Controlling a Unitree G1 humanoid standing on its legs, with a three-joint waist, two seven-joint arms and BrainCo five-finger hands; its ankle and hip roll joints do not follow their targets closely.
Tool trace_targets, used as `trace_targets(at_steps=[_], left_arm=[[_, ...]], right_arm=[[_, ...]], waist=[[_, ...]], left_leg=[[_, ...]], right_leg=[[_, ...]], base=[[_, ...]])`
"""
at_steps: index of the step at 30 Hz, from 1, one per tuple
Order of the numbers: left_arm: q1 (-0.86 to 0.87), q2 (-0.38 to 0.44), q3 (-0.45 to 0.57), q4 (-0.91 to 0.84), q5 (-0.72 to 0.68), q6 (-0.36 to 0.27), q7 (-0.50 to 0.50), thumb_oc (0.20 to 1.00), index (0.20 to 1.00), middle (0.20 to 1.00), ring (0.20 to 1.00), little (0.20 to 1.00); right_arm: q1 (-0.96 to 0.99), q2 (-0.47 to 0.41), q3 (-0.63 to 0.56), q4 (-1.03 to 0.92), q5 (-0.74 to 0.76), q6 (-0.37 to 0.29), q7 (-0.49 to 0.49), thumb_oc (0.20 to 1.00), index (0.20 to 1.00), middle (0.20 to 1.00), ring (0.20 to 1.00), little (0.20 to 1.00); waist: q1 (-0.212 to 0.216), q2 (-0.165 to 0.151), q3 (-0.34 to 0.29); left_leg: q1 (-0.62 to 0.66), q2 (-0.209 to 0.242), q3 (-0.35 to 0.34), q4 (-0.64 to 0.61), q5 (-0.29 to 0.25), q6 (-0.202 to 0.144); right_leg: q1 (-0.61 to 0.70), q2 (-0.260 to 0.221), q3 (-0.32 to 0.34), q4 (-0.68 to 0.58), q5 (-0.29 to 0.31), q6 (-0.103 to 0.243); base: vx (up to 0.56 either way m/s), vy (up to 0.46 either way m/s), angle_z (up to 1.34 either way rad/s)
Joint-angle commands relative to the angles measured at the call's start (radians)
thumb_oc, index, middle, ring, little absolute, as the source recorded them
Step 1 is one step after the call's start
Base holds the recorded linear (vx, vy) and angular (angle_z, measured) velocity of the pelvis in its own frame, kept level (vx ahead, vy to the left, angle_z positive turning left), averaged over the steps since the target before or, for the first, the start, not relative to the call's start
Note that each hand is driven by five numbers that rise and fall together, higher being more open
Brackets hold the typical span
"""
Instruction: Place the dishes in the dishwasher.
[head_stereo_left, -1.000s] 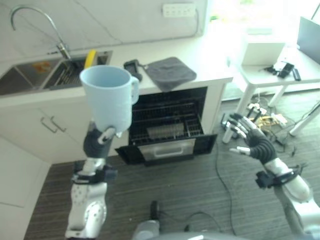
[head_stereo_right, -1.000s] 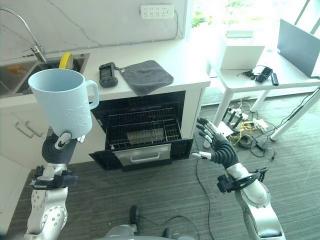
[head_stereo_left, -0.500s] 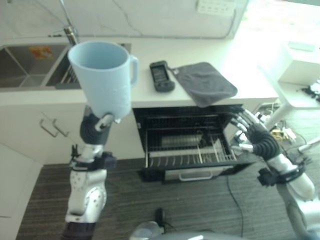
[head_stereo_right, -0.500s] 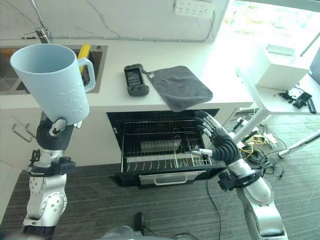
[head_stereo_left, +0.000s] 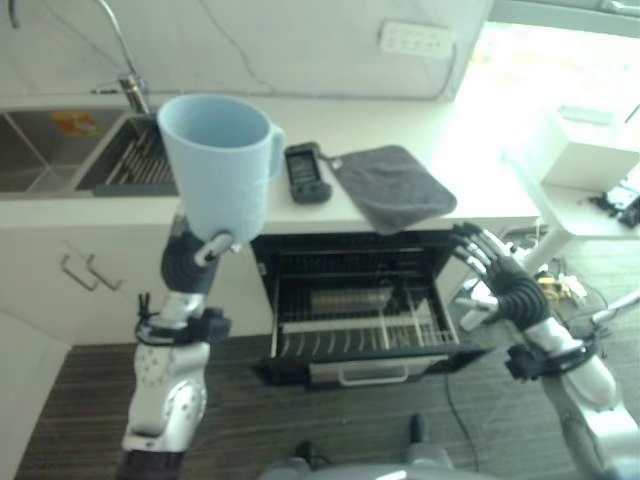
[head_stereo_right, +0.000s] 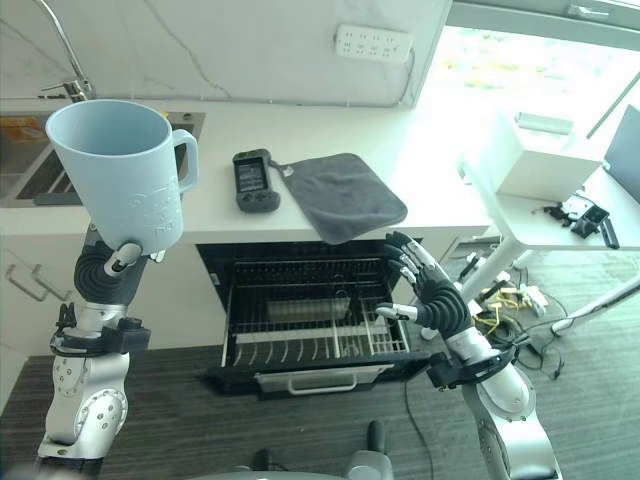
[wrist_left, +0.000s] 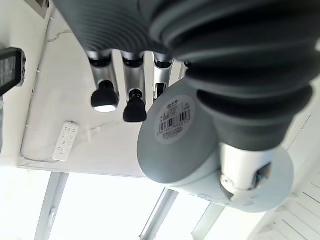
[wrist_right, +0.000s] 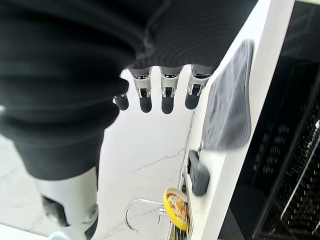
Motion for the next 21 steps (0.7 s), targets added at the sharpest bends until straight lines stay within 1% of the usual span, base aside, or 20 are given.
trace_targets(at_steps=[1,3,4,5,6,7,9,10,12,13,14,16,17,19,20,21], left_arm=[[-0.036,0.008,0.025,-0.089,0.007,-0.020,0.019,0.200,0.200,0.200,0.200,0.200],[-0.021,0.005,0.029,-0.094,-0.015,-0.011,0.017,0.200,0.200,0.200,0.200,0.200],[-0.011,-0.001,0.026,-0.097,-0.010,-0.010,0.020,0.200,0.200,0.200,0.200,0.200],[-0.010,-0.001,0.020,-0.095,-0.009,-0.011,0.026,0.200,0.200,0.200,0.200,0.200],[-0.012,-0.003,0.006,-0.088,-0.004,-0.009,0.042,0.200,0.200,0.200,0.200,0.200],[-0.012,-0.004,0.001,-0.085,-0.006,-0.008,0.045,0.200,0.200,0.200,0.200,0.200],[-0.001,-0.018,-0.011,-0.071,-0.012,-0.016,0.050,0.200,0.200,0.200,0.200,0.200],[-0.006,-0.026,-0.025,-0.055,0.005,-0.032,0.067,0.200,0.200,0.200,0.200,0.200],[-0.032,-0.031,-0.052,-0.026,0.031,-0.050,0.085,0.200,0.200,0.200,0.200,0.200],[-0.051,-0.034,-0.069,-0.013,0.051,-0.055,0.099,0.200,0.200,0.200,0.200,0.200],[-0.071,-0.039,-0.086,0.005,0.083,-0.068,0.133,0.200,0.200,0.200,0.200,0.200],[-0.102,-0.042,-0.112,0.034,0.118,-0.078,0.191,0.200,0.200,0.200,0.200,0.200],[-0.119,-0.042,-0.118,0.051,0.166,-0.092,0.260,0.200,0.200,0.200,0.200,0.200],[-0.144,-0.047,-0.125,0.073,0.222,-0.097,0.335,0.200,0.200,0.200,0.200,0.200],[-0.150,-0.048,-0.128,0.079,0.234,-0.095,0.348,0.200,0.200,0.200,0.200,0.200],[-0.167,-0.051,-0.135,0.095,0.273,-0.085,0.372,0.200,0.200,0.200,0.200,0.200]], right_arm=[[-0.077,-0.022,-0.010,-0.038,0.036,-0.008,-0.036,1.000,1.000,1.000,1.000,1.000],[-0.085,-0.037,-0.015,-0.040,0.060,0.010,-0.037,1.000,1.000,1.000,1.000,1.000],[-0.089,-0.040,-0.016,-0.040,0.079,0.020,-0.030,1.000,1.000,1.000,1.000,1.000],[-0.093,-0.042,-0.018,-0.042,0.080,0.026,-0.026,1.000,1.000,1.000,1.000,1.000],[-0.091,-0.055,-0.024,-0.049,0.071,0.031,-0.019,1.000,1.000,1.000,1.000,1.000],[-0.089,-0.064,-0.027,-0.051,0.074,0.030,-0.021,1.000,1.000,1.000,1.000,1.000],[-0.084,-0.081,-0.046,-0.053,0.102,0.032,-0.013,1.000,1.000,1.000,1.000,1.000],[-0.090,-0.084,-0.042,-0.049,0.102,0.028,-0.027,1.000,1.000,1.000,1.000,1.000],[-0.106,-0.080,-0.032,-0.039,0.096,0.019,-0.055,1.000,1.000,1.000,1.000,1.000],[-0.115,-0.080,-0.025,-0.034,0.098,0.014,-0.066,1.000,1.000,1.000,1.000,1.000],[-0.126,-0.081,-0.019,-0.027,0.099,0.009,-0.068,1.000,1.000,1.000,1.000,1.000],[-0.154,-0.087,-0.003,-0.015,0.108,0.013,-0.069,1.000,1.000,1.000,1.000,1.000],[-0.169,-0.084,0.002,-0.006,0.140,0.028,-0.069,1.000,1.000,1.000,1.000,1.000],[-0.185,-0.067,0.013,0.000,0.161,0.051,-0.078,1.000,1.000,1.000,1.000,1.000],[-0.189,-0.062,0.016,0.004,0.167,0.054,-0.081,1.000,1.000,1.000,1.000,1.000],[-0.201,-0.046,0.029,0.007,0.180,0.060,-0.104,1.000,1.000,1.000,1.000,1.000]], waist=[[0.000,0.050,0.002],[0.000,0.054,-0.006],[-0.002,0.059,-0.011],[-0.006,0.064,-0.012],[-0.012,0.070,-0.012],[-0.013,0.070,-0.010],[-0.009,0.065,0.000],[-0.009,0.067,0.003],[-0.019,0.080,0.005],[-0.026,0.082,0.005],[-0.030,0.086,0.002],[-0.030,0.092,-0.005],[-0.031,0.095,-0.013],[-0.029,0.092,-0.022],[-0.028,0.091,-0.023],[-0.026,0.085,-0.027]], left_leg=[[0.032,0.112,0.024,0.003,-0.061,-0.032],[0.038,0.149,0.049,0.003,-0.048,-0.056],[0.038,0.175,0.066,0.003,-0.036,-0.071],[0.038,0.190,0.077,0.003,-0.027,-0.081],[0.042,0.213,0.102,0.011,-0.013,-0.099],[0.040,0.213,0.103,0.023,-0.010,-0.103],[-0.009,0.196,0.090,0.119,-0.014,-0.105],[-0.018,0.191,0.101,0.096,-0.008,-0.102],[-0.024,0.213,0.180,0.018,0.053,-0.117],[-0.030,0.228,0.201,0.011,0.066,-0.121],[-0.028,0.230,0.187,0.004,0.066,-0.122],[-0.026,0.214,0.131,0.003,0.047,-0.117],[-0.023,0.205,0.119,0.003,0.039,-0.116],[-0.016,0.199,0.110,0.003,0.027,-0.114],[-0.014,0.197,0.108,0.003,0.025,-0.113],[-0.007,0.191,0.108,0.003,0.016,-0.110]], right_leg=[[0.005,0.064,-0.060,0.016,-0.073,0.003],[0.017,0.078,-0.081,0.003,-0.085,-0.013],[0.020,0.093,-0.087,0.003,-0.095,-0.027],[0.023,0.105,-0.089,0.003,-0.100,-0.036],[0.034,0.128,-0.097,0.003,-0.117,-0.050],[0.037,0.132,-0.100,0.003,-0.119,-0.056],[0.050,0.140,-0.112,0.003,-0.122,-0.072],[0.056,0.137,-0.133,0.003,-0.126,-0.070],[0.066,0.132,-0.181,0.003,-0.138,-0.062],[0.070,0.129,-0.196,0.003,-0.143,-0.063],[0.072,0.129,-0.202,0.003,-0.147,-0.065],[0.073,0.130,-0.193,0.003,-0.148,-0.066],[0.076,0.129,-0.188,0.003,-0.151,-0.064],[0.083,0.121,-0.188,0.003,-0.152,-0.060],[0.085,0.119,-0.189,0.003,-0.152,-0.058],[0.089,0.111,-0.191,0.003,-0.148,-0.051]], base=[[0.22,-0.525,0.20],[0.18,-0.400,0.03],[0.13,-0.306,-0.14],[0.19,-0.389,-0.03],[0.16,-0.309,0.05],[0.15,-0.322,0.24],[0.08,-0.192,0.19],[0.07,-0.071,0.18],[0.04,0.028,0.45],[0.03,0.056,0.86],[0.04,0.079,0.94],[0.05,0.111,0.47],[0.08,0.135,-0.21],[0.08,0.102,-0.26],[0.07,0.059,-0.02],[0.07,0.063,0.02]])
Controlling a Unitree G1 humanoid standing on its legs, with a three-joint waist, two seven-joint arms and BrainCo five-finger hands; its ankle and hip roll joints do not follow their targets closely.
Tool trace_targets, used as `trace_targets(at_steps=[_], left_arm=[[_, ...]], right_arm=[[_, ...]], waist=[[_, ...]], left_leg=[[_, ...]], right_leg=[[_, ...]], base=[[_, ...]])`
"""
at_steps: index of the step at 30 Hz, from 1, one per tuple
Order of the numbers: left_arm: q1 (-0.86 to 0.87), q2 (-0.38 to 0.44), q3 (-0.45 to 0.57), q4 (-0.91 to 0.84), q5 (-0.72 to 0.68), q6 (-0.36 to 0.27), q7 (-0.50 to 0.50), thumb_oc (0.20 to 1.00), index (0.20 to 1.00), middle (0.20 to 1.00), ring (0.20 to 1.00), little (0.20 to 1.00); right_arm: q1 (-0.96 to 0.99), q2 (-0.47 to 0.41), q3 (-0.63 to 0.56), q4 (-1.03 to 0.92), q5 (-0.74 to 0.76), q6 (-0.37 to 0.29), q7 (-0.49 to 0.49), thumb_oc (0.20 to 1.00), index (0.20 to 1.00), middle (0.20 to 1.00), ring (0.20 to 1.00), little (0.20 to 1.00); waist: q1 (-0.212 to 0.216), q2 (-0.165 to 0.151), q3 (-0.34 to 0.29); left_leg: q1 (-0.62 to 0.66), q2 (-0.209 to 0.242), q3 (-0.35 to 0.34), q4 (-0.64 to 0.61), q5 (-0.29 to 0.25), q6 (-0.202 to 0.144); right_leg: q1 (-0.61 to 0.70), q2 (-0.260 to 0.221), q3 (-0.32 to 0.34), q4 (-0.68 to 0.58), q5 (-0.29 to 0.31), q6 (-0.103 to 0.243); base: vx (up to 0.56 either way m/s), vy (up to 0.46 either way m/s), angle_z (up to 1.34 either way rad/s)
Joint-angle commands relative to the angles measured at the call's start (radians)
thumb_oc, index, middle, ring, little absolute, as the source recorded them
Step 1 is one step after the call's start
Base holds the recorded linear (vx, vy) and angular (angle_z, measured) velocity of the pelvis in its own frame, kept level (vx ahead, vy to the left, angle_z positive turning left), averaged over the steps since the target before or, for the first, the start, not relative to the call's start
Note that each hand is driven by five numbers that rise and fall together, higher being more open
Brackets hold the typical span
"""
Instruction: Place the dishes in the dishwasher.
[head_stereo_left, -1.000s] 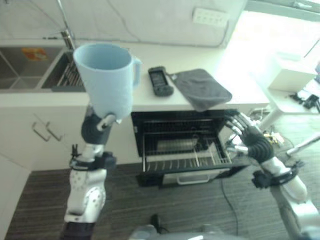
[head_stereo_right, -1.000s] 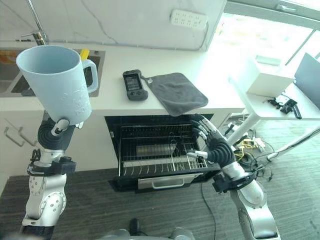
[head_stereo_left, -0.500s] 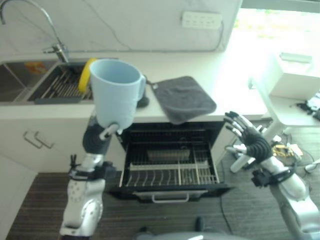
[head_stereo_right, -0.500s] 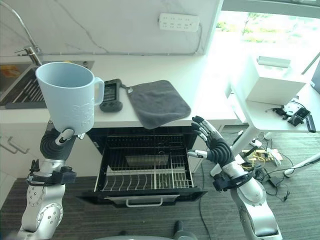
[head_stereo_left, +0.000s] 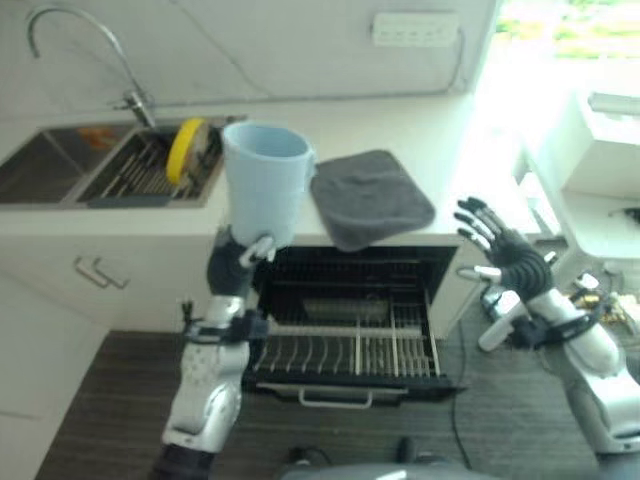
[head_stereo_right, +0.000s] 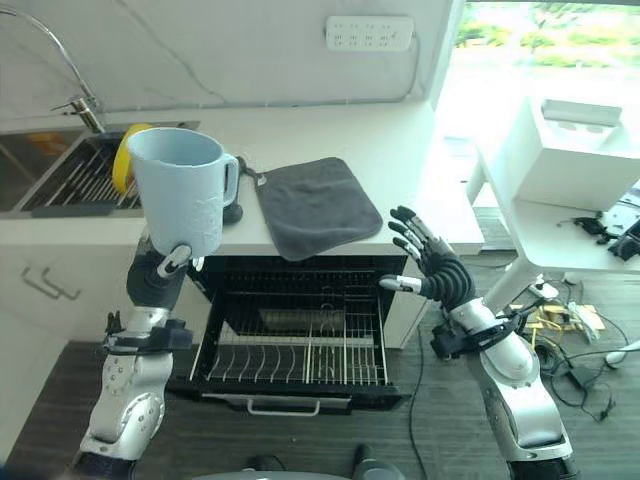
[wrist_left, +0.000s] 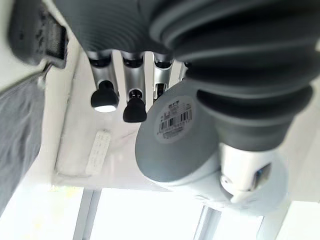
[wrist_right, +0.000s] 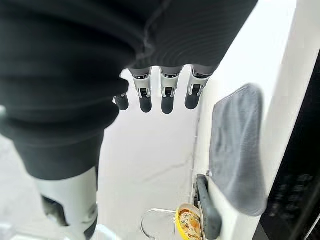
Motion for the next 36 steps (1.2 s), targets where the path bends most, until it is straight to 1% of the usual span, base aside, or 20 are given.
trace_targets(at_steps=[1,3,5,7,9,11,12,16,17,19,23,26,32,34,36], left_arm=[[-0.039,0.040,0.022,-0.009,0.133,-0.068,0.086,0.200,0.200,0.200,0.200,0.200],[-0.065,0.043,0.012,0.011,0.170,-0.064,0.119,0.200,0.200,0.200,0.200,0.200],[-0.096,0.055,0.004,0.027,0.246,-0.100,0.184,0.200,0.200,0.200,0.200,0.200],[-0.127,0.067,-0.002,0.042,0.315,-0.126,0.237,0.200,0.200,0.200,0.200,0.200],[-0.166,0.072,-0.020,0.078,0.387,-0.159,0.293,0.200,0.200,0.200,0.200,0.200],[-0.190,0.071,-0.034,0.098,0.422,-0.162,0.344,0.200,0.200,0.200,0.200,0.200],[-0.202,0.068,-0.041,0.114,0.460,-0.170,0.380,0.200,0.200,0.200,0.200,0.200],[-0.234,0.056,-0.069,0.147,0.561,-0.172,0.496,0.200,0.200,0.200,0.200,0.200],[-0.247,0.051,-0.079,0.159,0.589,-0.172,0.534,0.200,0.200,0.200,0.200,0.200],[-0.260,0.041,-0.092,0.173,0.636,-0.165,0.606,0.200,0.200,0.200,0.200,0.200],[-0.286,0.021,-0.121,0.204,0.725,-0.148,0.704,0.200,0.200,0.200,0.200,0.200],[-0.292,0.015,-0.136,0.213,0.746,-0.130,0.725,0.200,0.200,0.200,0.200,0.200],[-0.294,0.013,-0.164,0.231,0.795,-0.120,0.780,0.200,0.200,0.200,0.200,0.200],[-0.296,0.013,-0.176,0.234,0.822,-0.119,0.808,0.200,0.200,0.200,0.200,0.200],[-0.295,0.011,-0.185,0.235,0.835,-0.117,0.824,0.200,0.200,0.200,0.200,0.200]], right_arm=[[-0.063,0.031,0.011,-0.011,0.068,-0.022,-0.050,1.000,1.000,1.000,1.000,1.000],[-0.085,0.042,0.021,-0.003,0.043,-0.033,-0.068,1.000,1.000,1.000,1.000,1.000],[-0.115,0.031,0.030,0.000,0.004,-0.039,-0.050,1.000,1.000,1.000,1.000,1.000],[-0.141,0.010,0.029,0.005,0.040,-0.026,-0.041,1.000,1.000,1.000,1.000,1.000],[-0.173,-0.007,0.035,0.026,0.060,-0.023,-0.073,1.000,1.000,1.000,1.000,1.000],[-0.192,-0.011,0.037,0.038,0.058,-0.007,-0.107,1.000,1.000,1.000,1.000,1.000],[-0.200,-0.008,0.040,0.042,0.063,-0.002,-0.121,1.000,1.000,1.000,1.000,1.000],[-0.225,0.010,0.058,0.034,0.071,0.001,-0.166,1.000,1.000,1.000,1.000,1.000],[-0.238,0.017,0.070,0.034,0.076,0.007,-0.177,1.000,1.000,1.000,1.000,1.000],[-0.259,0.036,0.089,0.030,0.106,0.038,-0.213,1.000,1.000,1.000,1.000,1.000],[-0.296,0.082,0.129,0.035,0.180,0.087,-0.270,1.000,1.000,1.000,1.000,1.000],[-0.313,0.103,0.146,0.026,0.230,0.104,-0.294,1.000,1.000,1.000,1.000,1.000],[-0.340,0.133,0.182,-0.006,0.285,0.118,-0.327,1.000,1.000,1.000,1.000,1.000],[-0.350,0.143,0.196,-0.011,0.338,0.140,-0.338,1.000,1.000,1.000,1.000,1.000],[-0.350,0.149,0.209,-0.018,0.354,0.130,-0.343,1.000,1.000,1.000,1.000,1.000]], waist=[[0.014,-0.037,-0.041],[0.016,-0.042,-0.041],[0.017,-0.048,-0.043],[0.018,-0.055,-0.044],[0.018,-0.062,-0.051],[0.018,-0.065,-0.053],[0.016,-0.066,-0.058],[0.012,-0.066,-0.064],[0.012,-0.067,-0.064],[0.011,-0.066,-0.069],[0.012,-0.065,-0.078],[0.014,-0.066,-0.082],[0.020,-0.066,-0.086],[0.023,-0.064,-0.087],[0.025,-0.062,-0.090]], left_leg=[[0.017,0.019,-0.055,0.002,-0.046,-0.005],[0.028,0.009,-0.054,0.002,-0.058,0.004],[0.037,0.003,-0.050,0.002,-0.068,0.011],[0.043,0.000,-0.045,0.002,-0.075,0.015],[0.049,-0.004,-0.044,0.002,-0.081,0.019],[0.048,-0.006,-0.040,0.002,-0.074,0.024],[0.055,-0.006,-0.037,0.002,-0.086,0.024],[0.061,-0.008,-0.033,0.002,-0.091,0.028],[0.059,-0.008,-0.031,0.002,-0.082,0.029],[0.060,-0.007,-0.028,0.002,-0.082,0.029],[0.065,-0.004,-0.024,0.002,-0.082,0.027],[0.066,-0.003,-0.020,0.002,-0.082,0.026],[0.066,-0.002,-0.016,0.002,-0.081,0.025],[0.066,-0.002,-0.015,0.002,-0.081,0.025],[0.064,-0.001,-0.016,0.002,-0.080,0.024]], right_leg=[[0.029,-0.075,-0.003,0.003,-0.020,0.075],[0.032,-0.082,0.004,0.007,-0.016,0.084],[0.033,-0.088,0.010,0.010,-0.011,0.091],[0.035,-0.091,0.015,0.010,-0.009,0.095],[0.040,-0.089,0.025,0.008,-0.009,0.095],[0.035,-0.089,0.034,0.008,0.000,0.092],[0.041,-0.088,0.039,0.007,-0.008,0.094],[0.045,-0.084,0.050,0.004,-0.009,0.092],[0.042,-0.084,0.053,0.003,-0.001,0.089],[0.043,-0.083,0.056,0.001,-0.002,0.087],[0.048,-0.082,0.056,0.001,-0.006,0.086],[0.049,-0.083,0.057,0.001,-0.007,0.086],[0.050,-0.084,0.052,0.001,-0.008,0.084],[0.051,-0.085,0.047,0.001,-0.008,0.084],[0.050,-0.085,0.042,0.001,-0.008,0.083]], base=[[0.07,0.072,0.03],[0.04,0.072,-0.01],[0.03,0.061,-0.13],[0.03,0.037,-0.16],[0.04,0.018,-0.06],[0.00,0.014,-0.10],[0.01,0.017,-0.15],[0.00,0.010,-0.14],[-0.03,0.009,-0.11],[-0.02,0.012,-0.10],[0.00,0.003,-0.01],[0.00,0.000,0.00],[0.00,0.000,0.00],[0.00,0.000,0.00],[0.00,0.000,0.00]])
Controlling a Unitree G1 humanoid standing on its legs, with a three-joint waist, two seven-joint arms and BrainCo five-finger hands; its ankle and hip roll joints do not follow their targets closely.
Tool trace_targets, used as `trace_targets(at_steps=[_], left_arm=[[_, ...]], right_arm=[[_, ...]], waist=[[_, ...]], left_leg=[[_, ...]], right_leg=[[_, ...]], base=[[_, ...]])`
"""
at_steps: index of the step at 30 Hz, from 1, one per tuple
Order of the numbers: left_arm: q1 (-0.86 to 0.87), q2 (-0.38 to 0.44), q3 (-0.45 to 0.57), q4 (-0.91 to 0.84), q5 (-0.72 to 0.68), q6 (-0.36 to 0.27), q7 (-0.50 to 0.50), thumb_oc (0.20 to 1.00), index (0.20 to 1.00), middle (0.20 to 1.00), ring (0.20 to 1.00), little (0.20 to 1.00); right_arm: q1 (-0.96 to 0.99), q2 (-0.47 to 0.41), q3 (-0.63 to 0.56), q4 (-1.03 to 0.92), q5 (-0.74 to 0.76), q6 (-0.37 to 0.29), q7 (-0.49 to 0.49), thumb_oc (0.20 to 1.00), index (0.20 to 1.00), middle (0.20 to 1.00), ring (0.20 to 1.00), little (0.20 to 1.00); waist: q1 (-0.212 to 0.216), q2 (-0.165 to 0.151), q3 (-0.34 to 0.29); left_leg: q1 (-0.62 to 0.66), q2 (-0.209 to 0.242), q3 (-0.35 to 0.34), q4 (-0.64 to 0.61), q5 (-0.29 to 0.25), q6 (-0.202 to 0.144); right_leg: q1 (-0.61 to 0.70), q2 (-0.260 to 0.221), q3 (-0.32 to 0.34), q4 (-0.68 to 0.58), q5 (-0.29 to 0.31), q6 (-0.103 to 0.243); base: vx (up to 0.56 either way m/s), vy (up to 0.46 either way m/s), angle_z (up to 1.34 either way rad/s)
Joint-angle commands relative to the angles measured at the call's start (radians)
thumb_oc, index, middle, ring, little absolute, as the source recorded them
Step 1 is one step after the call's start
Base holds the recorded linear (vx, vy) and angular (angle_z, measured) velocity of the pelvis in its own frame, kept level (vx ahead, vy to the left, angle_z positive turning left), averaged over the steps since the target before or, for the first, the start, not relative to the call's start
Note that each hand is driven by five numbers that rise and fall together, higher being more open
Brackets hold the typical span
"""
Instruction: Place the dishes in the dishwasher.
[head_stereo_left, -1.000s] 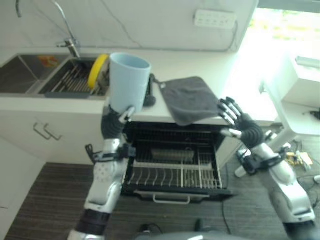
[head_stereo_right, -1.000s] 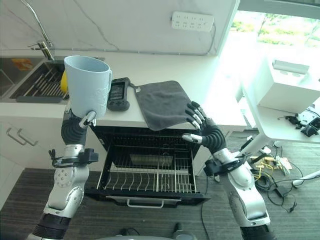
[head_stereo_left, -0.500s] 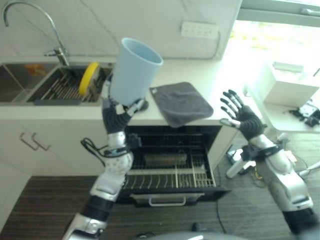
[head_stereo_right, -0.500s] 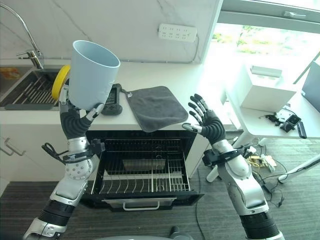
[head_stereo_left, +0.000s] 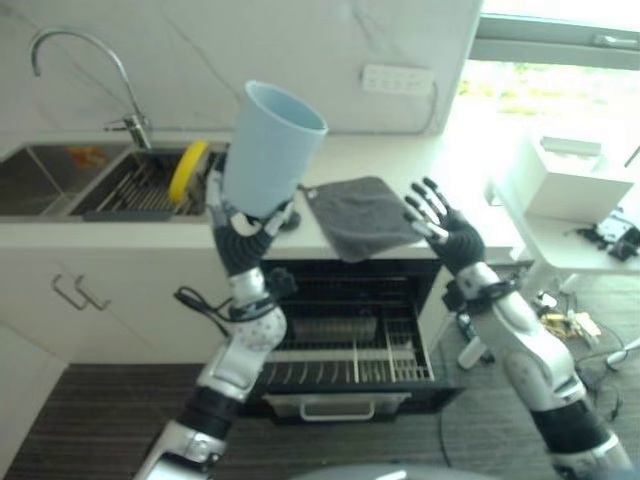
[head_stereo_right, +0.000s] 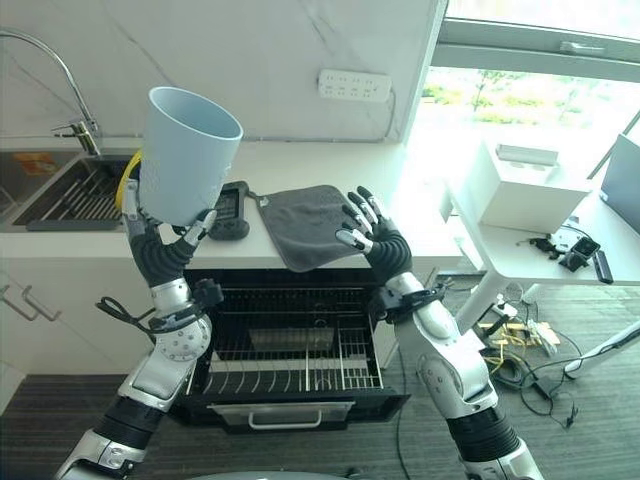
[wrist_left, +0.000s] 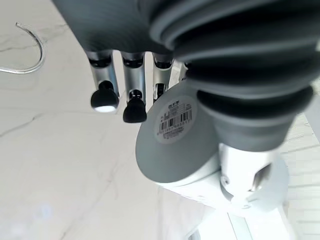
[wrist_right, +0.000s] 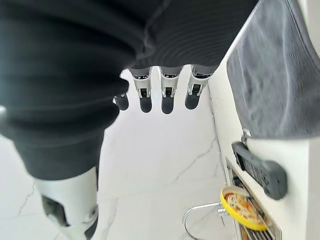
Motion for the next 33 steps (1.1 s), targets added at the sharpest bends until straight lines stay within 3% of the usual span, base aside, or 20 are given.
trace_targets(at_steps=[1,14,33], left_arm=[[-0.111,0.012,-0.028,0.034,0.066,-0.017,0.050,0.200,0.200,0.200,0.200,0.200],[-0.118,0.010,-0.068,0.069,0.123,0.001,0.071,0.200,0.200,0.200,0.200,0.200],[-0.123,0.003,-0.139,0.158,0.181,-0.050,0.106,0.200,0.200,0.200,0.200,0.200]], right_arm=[[-0.094,0.027,-0.030,-0.068,0.059,-0.045,-0.012,1.000,1.000,1.000,1.000,1.000],[-0.123,0.046,0.004,-0.042,0.048,-0.079,0.001,1.000,1.000,1.000,1.000,1.000],[-0.118,0.098,0.119,0.152,-0.017,-0.251,0.137,1.000,1.000,1.000,1.000,1.000]], waist=[[0.014,-0.001,-0.008],[0.022,0.001,-0.016],[0.047,0.001,-0.021]], left_leg=[[0.007,0.051,-0.083,0.002,-0.057,0.000],[-0.001,0.048,-0.083,0.002,-0.057,0.001],[-0.008,0.047,-0.094,0.002,-0.060,0.004]], right_leg=[[0.042,-0.042,-0.036,0.004,-0.042,0.052],[0.035,-0.046,-0.043,0.004,-0.040,0.054],[0.036,-0.052,-0.064,0.004,-0.043,0.056]], base=[[0.00,0.000,0.00],[0.00,0.001,0.00],[0.00,0.000,0.00]])
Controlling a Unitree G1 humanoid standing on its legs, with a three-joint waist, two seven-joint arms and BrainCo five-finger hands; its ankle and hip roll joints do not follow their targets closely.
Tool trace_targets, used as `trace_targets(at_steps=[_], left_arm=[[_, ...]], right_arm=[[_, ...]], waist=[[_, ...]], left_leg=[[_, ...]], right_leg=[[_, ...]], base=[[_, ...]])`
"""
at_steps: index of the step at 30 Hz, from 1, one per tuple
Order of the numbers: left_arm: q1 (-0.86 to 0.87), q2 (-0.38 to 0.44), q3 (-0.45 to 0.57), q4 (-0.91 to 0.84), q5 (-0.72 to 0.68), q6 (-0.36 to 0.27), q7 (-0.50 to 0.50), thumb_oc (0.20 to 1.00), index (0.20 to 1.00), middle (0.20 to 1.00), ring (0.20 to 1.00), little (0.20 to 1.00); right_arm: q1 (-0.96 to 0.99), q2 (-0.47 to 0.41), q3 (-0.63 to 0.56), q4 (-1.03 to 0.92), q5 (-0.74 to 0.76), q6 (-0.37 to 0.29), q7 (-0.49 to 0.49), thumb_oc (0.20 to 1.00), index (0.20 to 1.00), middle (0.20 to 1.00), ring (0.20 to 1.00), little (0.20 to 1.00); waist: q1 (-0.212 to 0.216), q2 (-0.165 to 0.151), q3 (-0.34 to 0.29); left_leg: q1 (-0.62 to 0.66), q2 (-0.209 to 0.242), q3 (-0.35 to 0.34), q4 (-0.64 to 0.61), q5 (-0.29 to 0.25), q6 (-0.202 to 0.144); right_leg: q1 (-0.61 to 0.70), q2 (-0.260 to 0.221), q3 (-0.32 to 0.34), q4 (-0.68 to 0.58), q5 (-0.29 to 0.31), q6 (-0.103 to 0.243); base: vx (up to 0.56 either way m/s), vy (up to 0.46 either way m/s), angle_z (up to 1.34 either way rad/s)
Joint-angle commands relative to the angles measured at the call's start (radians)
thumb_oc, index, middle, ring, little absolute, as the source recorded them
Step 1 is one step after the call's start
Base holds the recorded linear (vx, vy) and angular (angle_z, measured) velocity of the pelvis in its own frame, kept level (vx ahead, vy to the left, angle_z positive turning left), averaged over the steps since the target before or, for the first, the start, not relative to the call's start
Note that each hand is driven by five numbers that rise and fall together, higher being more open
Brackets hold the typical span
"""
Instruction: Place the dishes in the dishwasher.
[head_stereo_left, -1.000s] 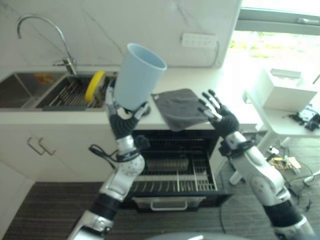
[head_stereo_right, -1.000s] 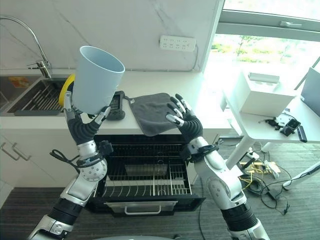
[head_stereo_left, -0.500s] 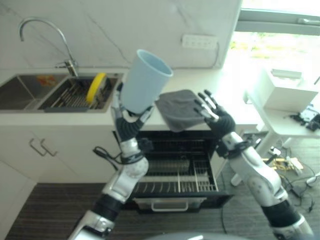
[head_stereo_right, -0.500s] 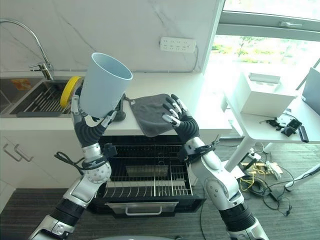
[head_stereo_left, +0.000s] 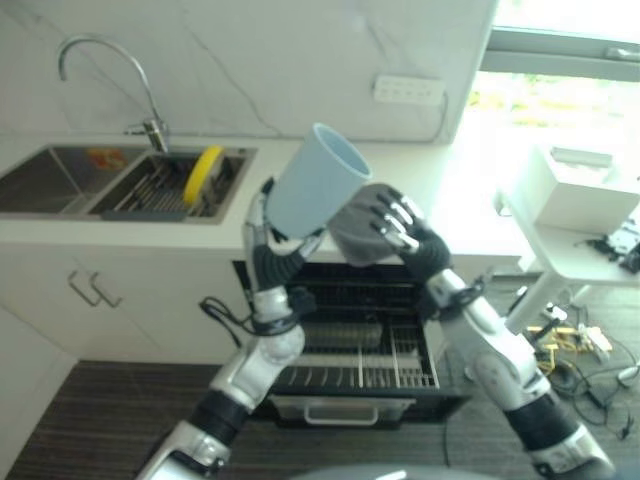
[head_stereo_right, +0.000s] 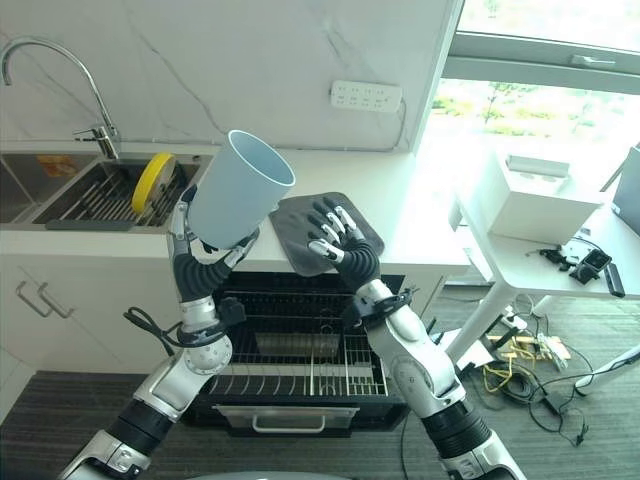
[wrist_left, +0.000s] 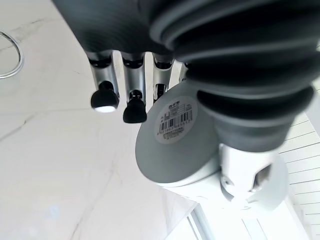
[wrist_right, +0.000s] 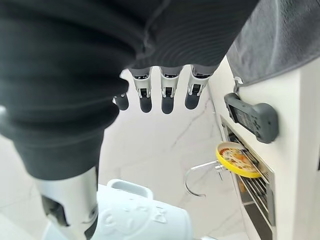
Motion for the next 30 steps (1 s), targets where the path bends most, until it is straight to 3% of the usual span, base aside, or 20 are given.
trace_targets(at_steps=[1,3,9,24,30], left_arm=[[-0.124,-0.002,-0.027,0.062,0.037,-0.069,0.024,0.200,0.200,0.200,0.200,0.200],[-0.122,0.001,-0.029,0.060,0.046,-0.076,0.023,0.200,0.200,0.200,0.200,0.200],[-0.130,0.002,-0.045,0.067,0.057,-0.075,0.019,0.200,0.200,0.200,0.200,0.200],[-0.127,0.010,-0.099,0.106,0.102,-0.103,-0.016,0.200,0.200,0.200,0.200,0.200],[-0.121,0.007,-0.129,0.118,0.103,-0.111,-0.042,0.200,0.200,0.200,0.200,0.200]], right_arm=[[-0.084,0.041,-0.035,-0.010,0.015,-0.082,0.060,1.000,1.000,1.000,1.000,1.000],[-0.080,0.044,-0.030,-0.006,0.057,-0.058,0.091,1.000,1.000,1.000,1.000,1.000],[-0.083,0.061,-0.007,0.024,0.077,-0.078,0.110,1.000,1.000,1.000,1.000,1.000],[-0.067,0.073,0.018,0.106,0.070,-0.191,0.179,1.000,1.000,1.000,1.000,1.000],[-0.069,0.079,0.025,0.126,0.089,-0.198,0.203,1.000,1.000,1.000,1.000,1.000]], waist=[[0.019,-0.001,0.011],[0.020,-0.002,0.011],[0.025,-0.004,0.013],[0.030,-0.003,0.016],[0.035,-0.006,0.021]], left_leg=[[0.000,0.046,-0.087,0.002,-0.060,0.003],[0.000,0.046,-0.088,0.002,-0.061,0.003],[0.001,0.045,-0.091,0.002,-0.062,0.004],[0.002,0.047,-0.093,0.002,-0.066,0.004],[0.002,0.045,-0.099,0.002,-0.068,0.004]], right_leg=[[0.040,-0.048,-0.058,0.007,-0.043,0.056],[0.041,-0.048,-0.059,0.007,-0.043,0.057],[0.044,-0.048,-0.063,0.007,-0.043,0.057],[0.044,-0.047,-0.062,0.007,-0.045,0.058],[0.045,-0.045,-0.058,0.007,-0.045,0.058]], base=[[0.02,-0.009,0.03],[0.02,-0.016,0.05],[0.01,-0.008,0.02],[0.00,0.000,0.00],[0.00,0.000,0.00]])
